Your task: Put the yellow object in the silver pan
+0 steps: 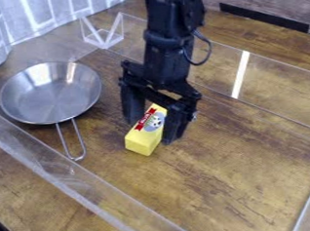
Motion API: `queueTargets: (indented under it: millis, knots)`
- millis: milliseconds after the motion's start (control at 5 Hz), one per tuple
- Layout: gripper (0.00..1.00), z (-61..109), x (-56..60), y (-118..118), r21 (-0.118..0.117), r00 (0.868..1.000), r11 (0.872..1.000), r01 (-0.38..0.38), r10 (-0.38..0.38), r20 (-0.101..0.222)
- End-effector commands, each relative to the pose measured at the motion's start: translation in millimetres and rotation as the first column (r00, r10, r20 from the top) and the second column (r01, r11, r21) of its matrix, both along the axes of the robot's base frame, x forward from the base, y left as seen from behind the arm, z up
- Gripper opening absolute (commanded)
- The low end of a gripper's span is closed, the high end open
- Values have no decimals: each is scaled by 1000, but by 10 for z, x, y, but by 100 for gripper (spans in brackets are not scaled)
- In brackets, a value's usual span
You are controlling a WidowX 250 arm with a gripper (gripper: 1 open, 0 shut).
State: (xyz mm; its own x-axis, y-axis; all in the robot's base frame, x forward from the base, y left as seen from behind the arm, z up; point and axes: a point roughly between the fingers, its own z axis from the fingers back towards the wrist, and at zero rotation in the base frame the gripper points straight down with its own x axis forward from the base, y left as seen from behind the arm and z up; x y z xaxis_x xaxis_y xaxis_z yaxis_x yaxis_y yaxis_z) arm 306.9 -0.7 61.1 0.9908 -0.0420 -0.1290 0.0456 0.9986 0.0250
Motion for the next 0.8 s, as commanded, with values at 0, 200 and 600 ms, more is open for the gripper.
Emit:
queueTargets:
  millis: [0,200,600]
  knots:
    - [100,78,193,60,16,997,1000,12,-13,70]
    - [100,-18,256,102,30,997,999,29,-30,65]
    - [100,-134,367,202,45,997,998,51,-54,54]
